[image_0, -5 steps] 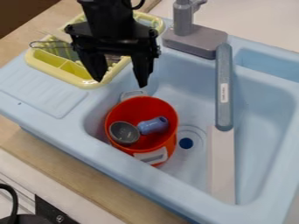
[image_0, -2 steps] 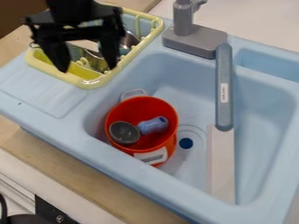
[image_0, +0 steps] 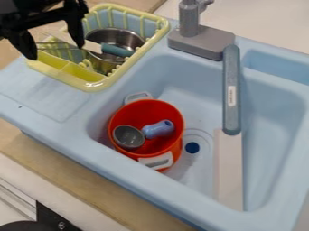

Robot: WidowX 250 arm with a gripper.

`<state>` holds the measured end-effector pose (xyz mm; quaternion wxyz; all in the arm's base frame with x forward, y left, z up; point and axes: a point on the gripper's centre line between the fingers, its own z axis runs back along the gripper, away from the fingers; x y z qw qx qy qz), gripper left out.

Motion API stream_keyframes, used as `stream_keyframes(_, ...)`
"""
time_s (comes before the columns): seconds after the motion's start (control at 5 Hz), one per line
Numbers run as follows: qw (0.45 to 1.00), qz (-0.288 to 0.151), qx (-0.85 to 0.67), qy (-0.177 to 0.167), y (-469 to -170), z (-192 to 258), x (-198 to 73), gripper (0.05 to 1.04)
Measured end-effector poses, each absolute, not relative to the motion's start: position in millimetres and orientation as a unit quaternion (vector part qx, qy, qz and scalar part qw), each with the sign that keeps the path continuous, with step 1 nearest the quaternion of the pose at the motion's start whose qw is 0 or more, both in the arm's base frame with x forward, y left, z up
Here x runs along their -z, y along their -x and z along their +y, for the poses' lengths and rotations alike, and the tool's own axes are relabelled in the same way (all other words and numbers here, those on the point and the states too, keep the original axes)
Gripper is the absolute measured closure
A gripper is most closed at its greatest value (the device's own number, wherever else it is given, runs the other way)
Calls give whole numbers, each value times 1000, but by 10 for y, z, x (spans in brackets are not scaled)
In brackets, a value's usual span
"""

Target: Put the knife in the right side of the sink

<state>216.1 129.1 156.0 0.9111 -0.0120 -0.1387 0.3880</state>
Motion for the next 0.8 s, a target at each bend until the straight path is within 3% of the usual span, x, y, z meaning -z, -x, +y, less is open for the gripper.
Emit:
stream_keyframes(0.2, 903, -142, -406, 3, -2186, 1449, -1555, 86)
stream_keyframes(0.8, 878, -169, -446, 38, -2359, 1694, -1454, 86)
